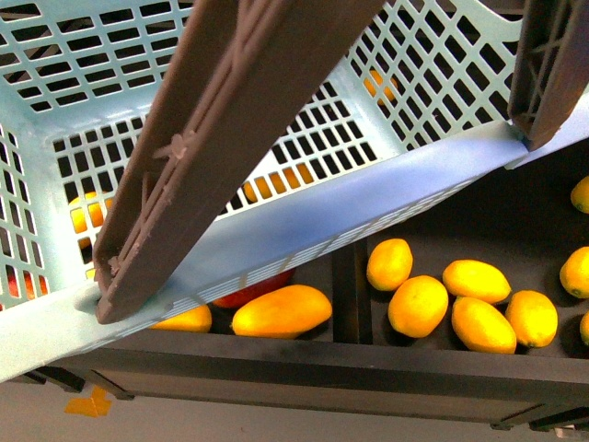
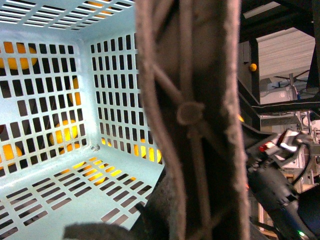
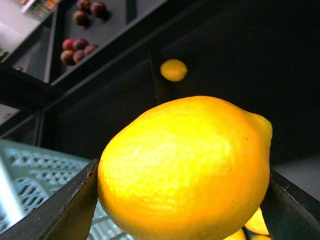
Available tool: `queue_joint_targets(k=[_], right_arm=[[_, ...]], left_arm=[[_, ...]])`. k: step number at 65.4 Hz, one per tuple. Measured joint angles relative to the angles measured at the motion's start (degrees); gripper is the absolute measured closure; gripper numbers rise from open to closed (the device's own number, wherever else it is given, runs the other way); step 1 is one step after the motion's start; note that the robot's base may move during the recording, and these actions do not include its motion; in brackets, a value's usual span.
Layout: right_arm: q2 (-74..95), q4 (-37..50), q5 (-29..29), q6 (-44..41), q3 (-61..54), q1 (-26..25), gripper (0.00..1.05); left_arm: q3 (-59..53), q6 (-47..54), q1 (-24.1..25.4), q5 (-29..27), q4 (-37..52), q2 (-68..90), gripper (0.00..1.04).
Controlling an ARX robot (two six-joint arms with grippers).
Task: Pick lemon and mango into basket
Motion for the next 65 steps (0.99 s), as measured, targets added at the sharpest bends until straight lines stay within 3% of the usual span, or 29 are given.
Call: queue_joint_targets(k=[23, 36, 45, 50, 52, 65], right_arm=[[-5.1, -1.9, 2.8, 1.0, 0.7, 16.0, 0.25], [-5.1, -2.0, 3.7, 1.3, 0.7, 21.9, 0.25], [-5.1, -2.2, 3.7, 1.3, 0.2, 24.3, 0.25], [-5.0, -2.3, 3.7, 1.5, -0.3, 24.8, 0.09], [-5.0, -2.3, 3.7, 1.6, -0.3, 24.8, 0.07], [-5.2, -2.4, 4.2, 2.4, -0.9, 24.4, 0.09]], left_arm=[[0.0, 0.0, 0.0, 0.0, 0.0, 0.0, 1.00], [0.0, 0.0, 0.0, 0.0, 0.0, 0.0, 1.00], [0.0, 0.0, 0.0, 0.0, 0.0, 0.0, 1.00], [0.0, 0.0, 0.0, 0.0, 0.0, 0.0, 1.00], [0.0, 0.0, 0.0, 0.0, 0.0, 0.0, 1.00], [0.0, 0.2, 0.0, 0.0, 0.0, 0.0, 1.00]])
